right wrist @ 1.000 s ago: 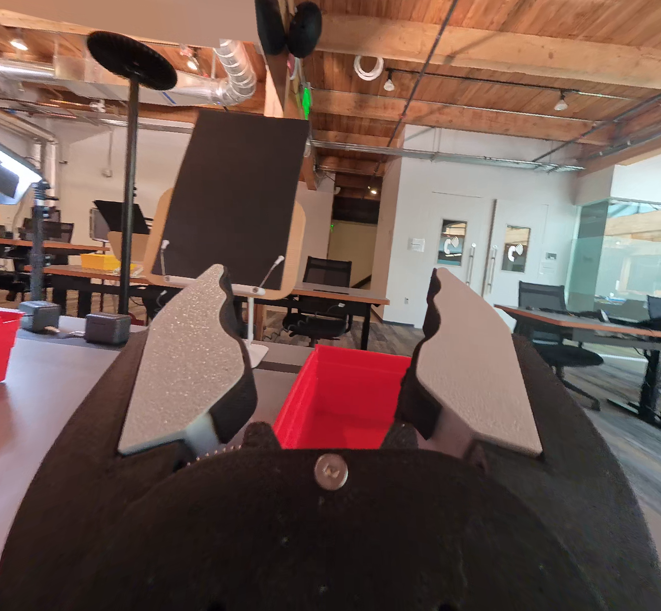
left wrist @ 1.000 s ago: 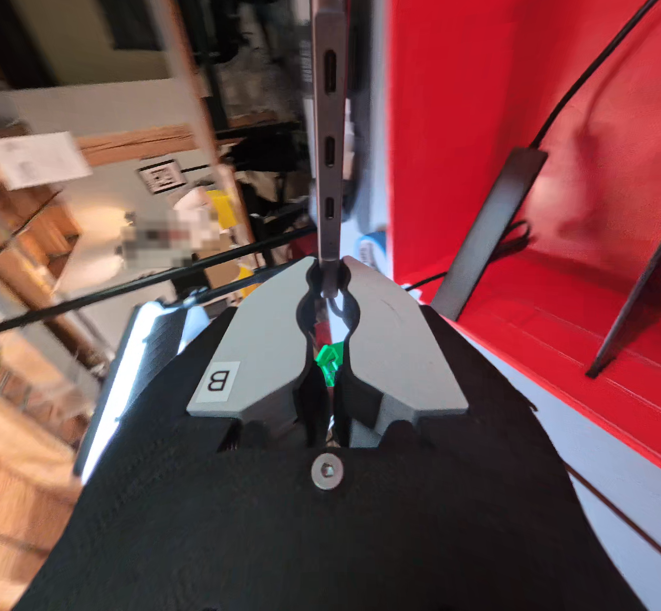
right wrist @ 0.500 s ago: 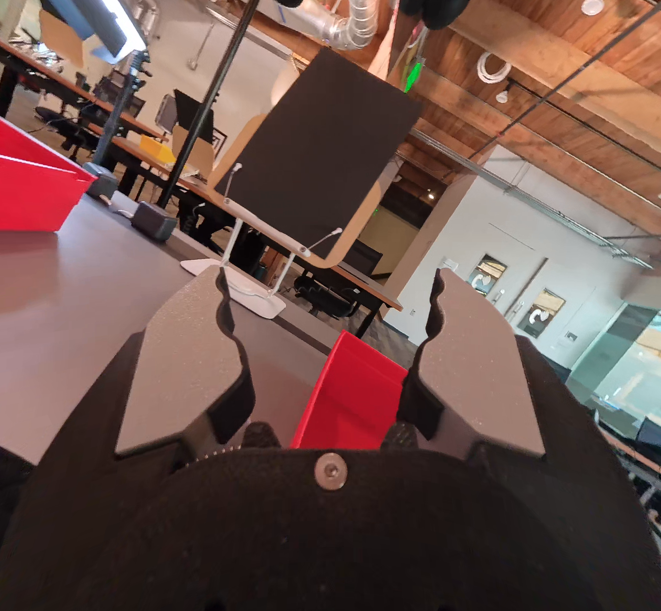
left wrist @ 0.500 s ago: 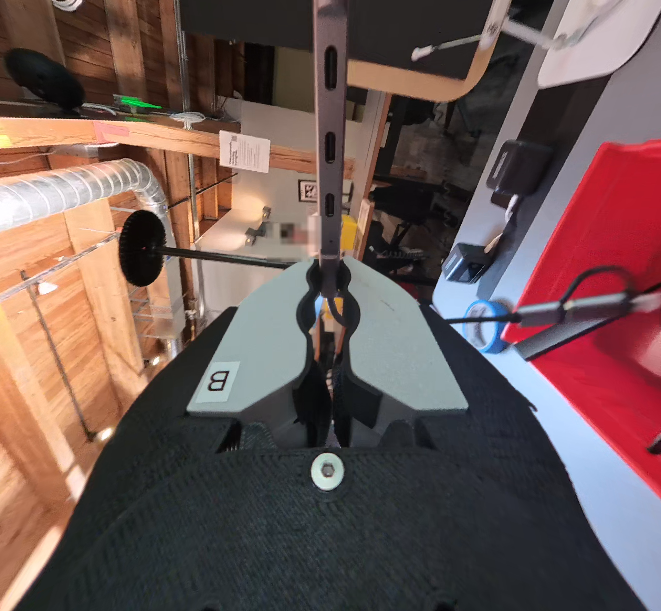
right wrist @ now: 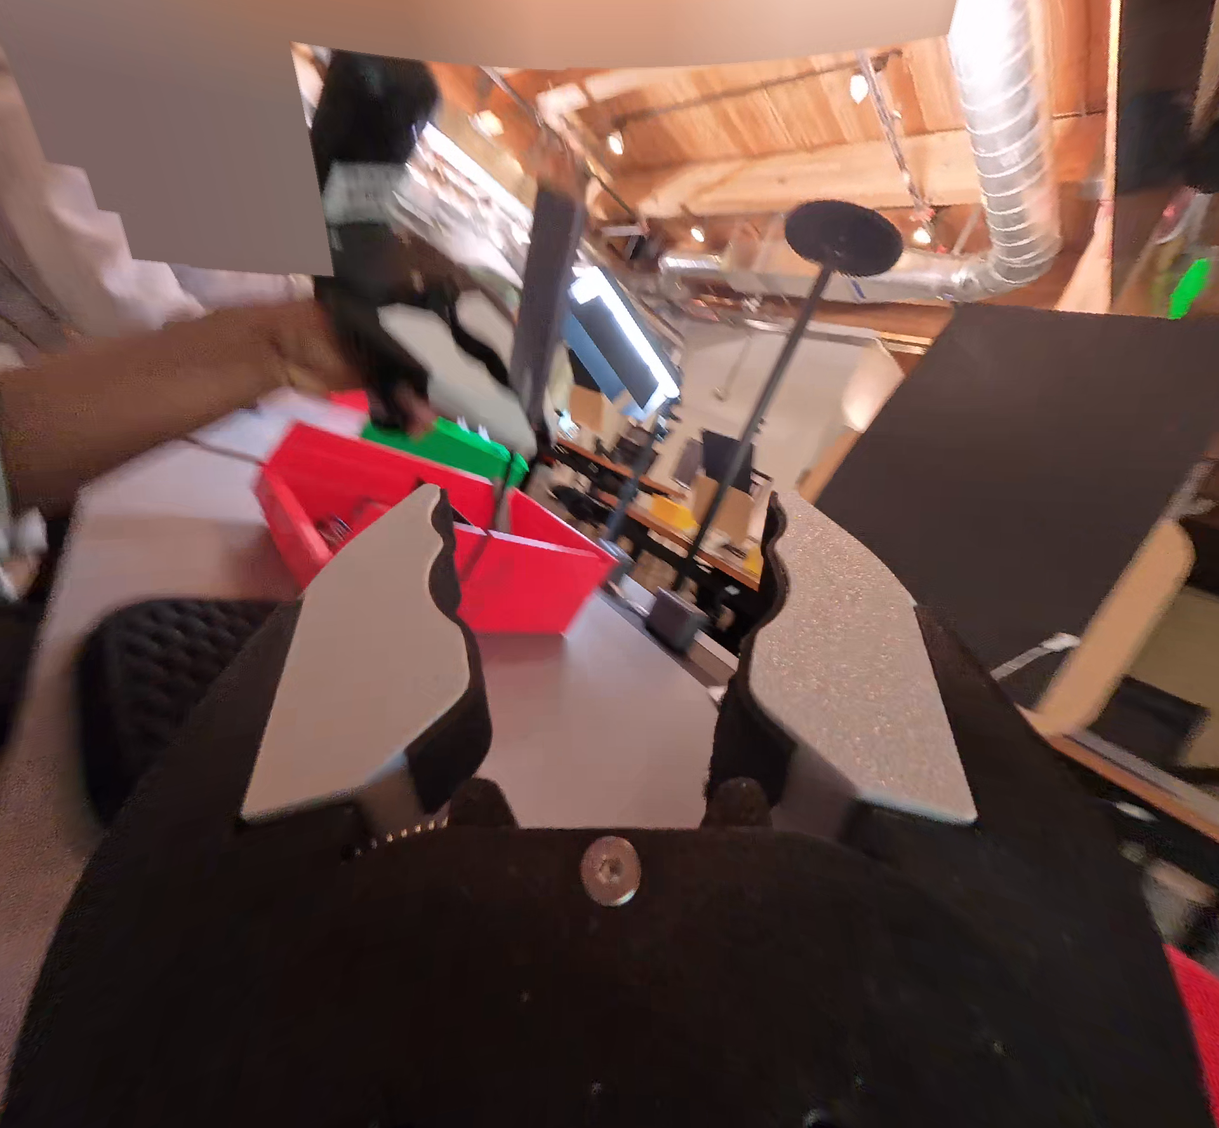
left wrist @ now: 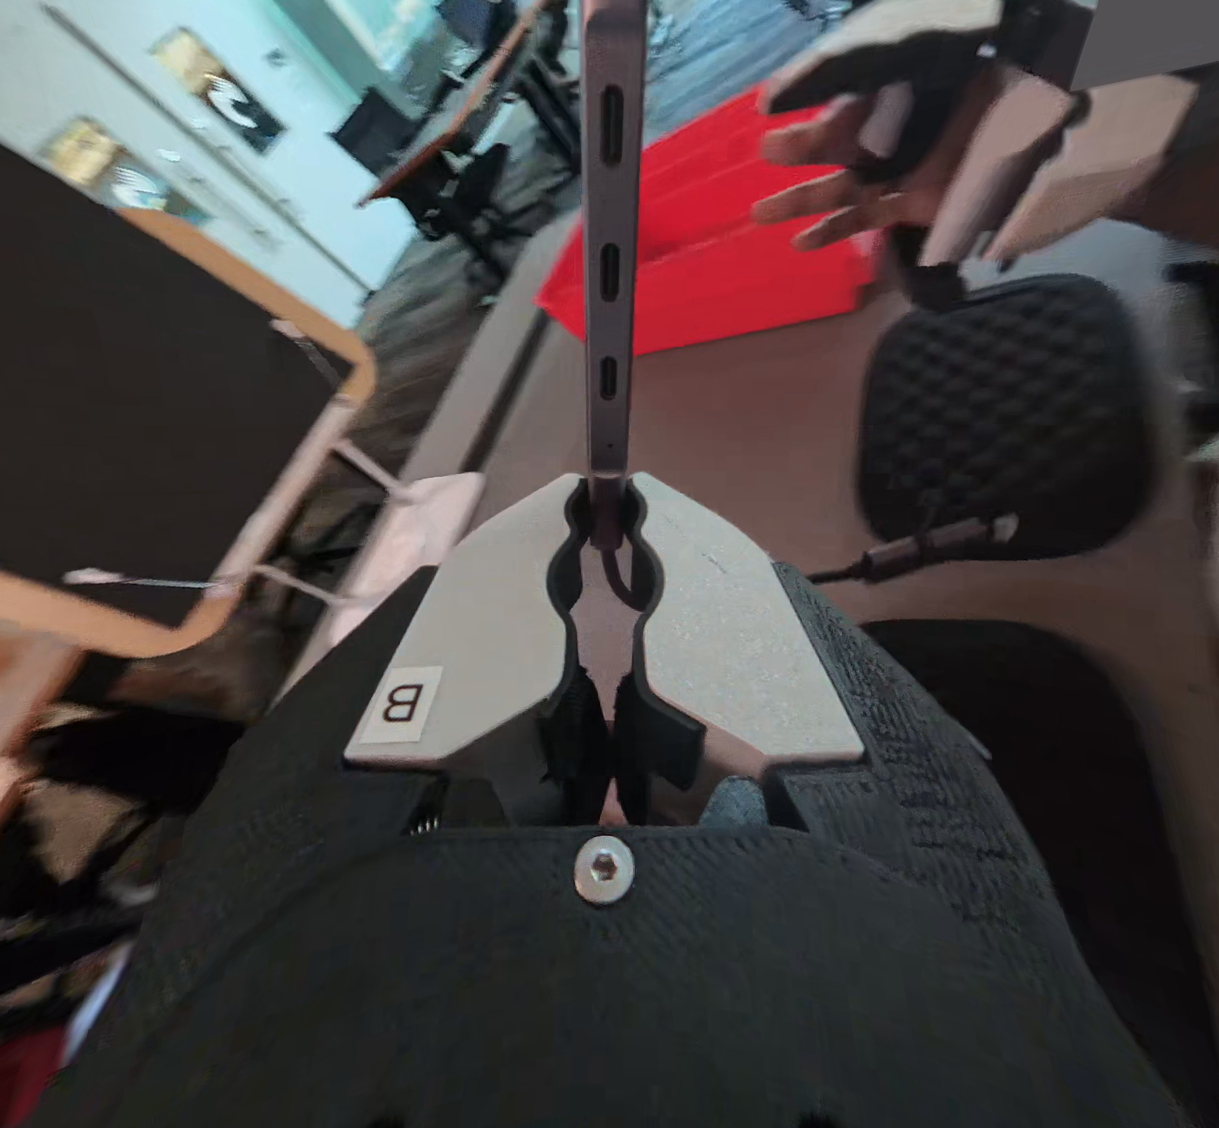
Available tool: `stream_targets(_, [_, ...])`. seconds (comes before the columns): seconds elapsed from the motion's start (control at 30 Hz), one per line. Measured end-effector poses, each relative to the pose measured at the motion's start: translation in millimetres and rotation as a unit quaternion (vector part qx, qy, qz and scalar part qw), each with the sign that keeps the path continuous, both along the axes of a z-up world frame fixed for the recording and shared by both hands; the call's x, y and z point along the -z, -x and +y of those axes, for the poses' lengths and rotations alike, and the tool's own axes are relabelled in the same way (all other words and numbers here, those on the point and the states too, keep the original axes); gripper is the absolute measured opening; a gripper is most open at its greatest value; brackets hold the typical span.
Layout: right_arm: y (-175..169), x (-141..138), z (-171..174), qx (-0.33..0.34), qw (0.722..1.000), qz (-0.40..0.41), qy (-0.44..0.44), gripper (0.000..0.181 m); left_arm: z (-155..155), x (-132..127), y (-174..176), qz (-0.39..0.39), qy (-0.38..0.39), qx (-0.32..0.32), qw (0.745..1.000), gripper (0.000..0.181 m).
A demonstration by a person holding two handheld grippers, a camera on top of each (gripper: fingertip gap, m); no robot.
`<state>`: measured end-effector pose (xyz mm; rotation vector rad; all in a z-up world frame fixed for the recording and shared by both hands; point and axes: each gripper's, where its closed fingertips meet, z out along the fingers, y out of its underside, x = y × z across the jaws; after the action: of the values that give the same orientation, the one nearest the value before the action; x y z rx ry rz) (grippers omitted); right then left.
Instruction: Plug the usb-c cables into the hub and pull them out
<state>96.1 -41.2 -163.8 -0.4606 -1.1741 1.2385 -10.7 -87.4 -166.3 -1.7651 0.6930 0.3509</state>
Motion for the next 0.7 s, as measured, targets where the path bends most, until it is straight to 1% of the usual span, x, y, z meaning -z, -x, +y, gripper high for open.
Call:
stream_targets(0.1, [-7.8,-10.7,-17.2,-0.092,0.993,0.02,0.064,0.082,14.2,40.9,-26.7,-0.032,0.04,0.037,0.998,0.008])
stream_targets(0.17, [-9.9,-9.5,-27.1,-0.143,0.986,0.016,0.08,0.077,20.3,56.3,-43.4,-0.034,0.053,0.069,0.996,0.008])
stream_targets(0.2, [-8.8,-5.2,-31.5,-0.158,0.985,0.007,0.076,0.076,22.0,62.5,-50.0,-0.027,0.062,0.082,0.994,0.008])
stream_targets(0.27, [-3.4,5.3,-35.2,-0.165,0.984,-0.013,0.066,0.069,25.1,69.4,-60.5,-0.025,0.076,0.1,0.992,0.008])
stream_targets(0.3, [-0.7,10.0,-35.2,-0.163,0.985,-0.019,0.06,0.062,27.1,70.2,-65.0,-0.026,0.075,0.109,0.991,0.008])
stream_targets(0.43, [3.9,16.0,-32.4,-0.154,0.986,-0.012,0.056,0.041,30.2,79.4,-74.4,-0.003,0.091,0.136,0.987,0.008])
stream_targets(0.53, [5.6,21.9,-33.5,-0.16,0.986,-0.022,0.049,0.034,31.0,86.4,-82.3,0.004,0.104,0.156,0.982,0.008])
stream_targets(0.57, [5.9,23.9,-34.4,-0.161,0.986,-0.026,0.045,0.029,31.1,88.3,-85.1,0.005,0.108,0.163,0.981,0.008])
stream_targets(0.63, [4.7,28.0,-37.2,-0.168,0.985,-0.03,0.032,0.011,32.0,90.9,-88.4,0.008,0.112,0.169,0.979,0.008])
stream_targets(0.7, [1.0,29.7,-39.2,-0.186,0.982,-0.031,0.029,0.01,32.1,91.7,-91.0,0.007,0.112,0.175,0.978,0.008])
